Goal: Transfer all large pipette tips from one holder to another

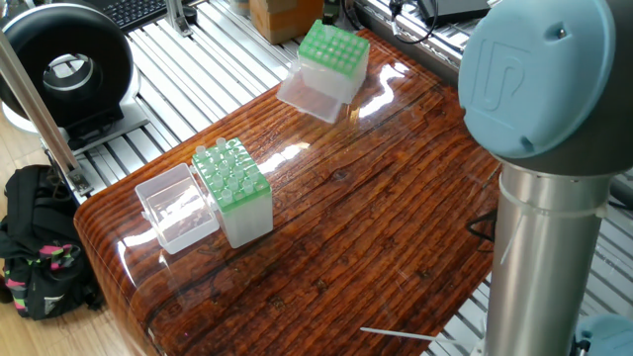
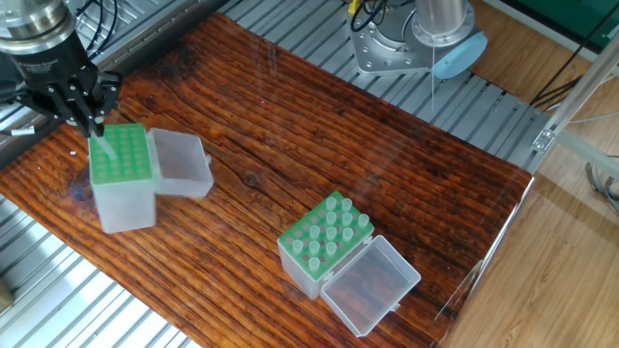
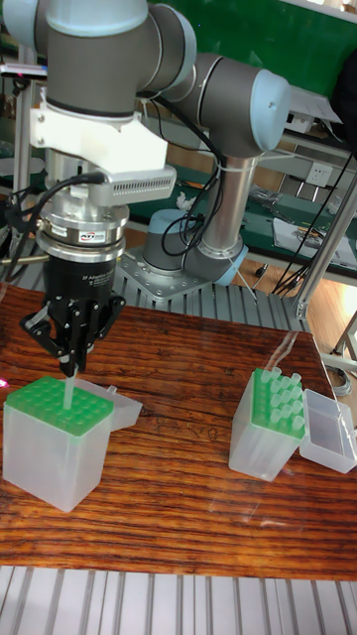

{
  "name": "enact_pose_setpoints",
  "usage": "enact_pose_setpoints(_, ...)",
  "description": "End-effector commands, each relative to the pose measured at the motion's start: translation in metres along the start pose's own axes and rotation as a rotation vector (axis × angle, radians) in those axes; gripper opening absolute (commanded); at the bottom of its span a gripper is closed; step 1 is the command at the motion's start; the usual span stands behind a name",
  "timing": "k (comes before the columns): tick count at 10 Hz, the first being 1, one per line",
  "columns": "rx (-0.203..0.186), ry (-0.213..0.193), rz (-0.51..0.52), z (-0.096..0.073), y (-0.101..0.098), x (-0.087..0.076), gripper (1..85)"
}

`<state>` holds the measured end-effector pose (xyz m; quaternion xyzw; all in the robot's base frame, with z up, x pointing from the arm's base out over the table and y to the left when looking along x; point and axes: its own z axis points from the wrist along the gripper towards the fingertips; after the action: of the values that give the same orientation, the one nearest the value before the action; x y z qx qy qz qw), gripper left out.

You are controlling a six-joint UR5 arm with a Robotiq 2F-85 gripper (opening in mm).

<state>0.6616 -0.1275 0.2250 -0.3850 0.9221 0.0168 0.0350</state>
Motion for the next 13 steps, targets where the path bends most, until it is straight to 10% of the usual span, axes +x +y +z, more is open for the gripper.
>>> enact_pose_setpoints(1,-0.003,-0.014,0.005,-0.005,0.002,-0.008,2.7)
enact_pose_setpoints(7,0.055,-0.017,0.001,-0.013,-0.009,-0.030,1.0)
enact_pose_setpoints(13,0.157,-0.147,-0.019,-0.019,-0.035,-0.063,1.0)
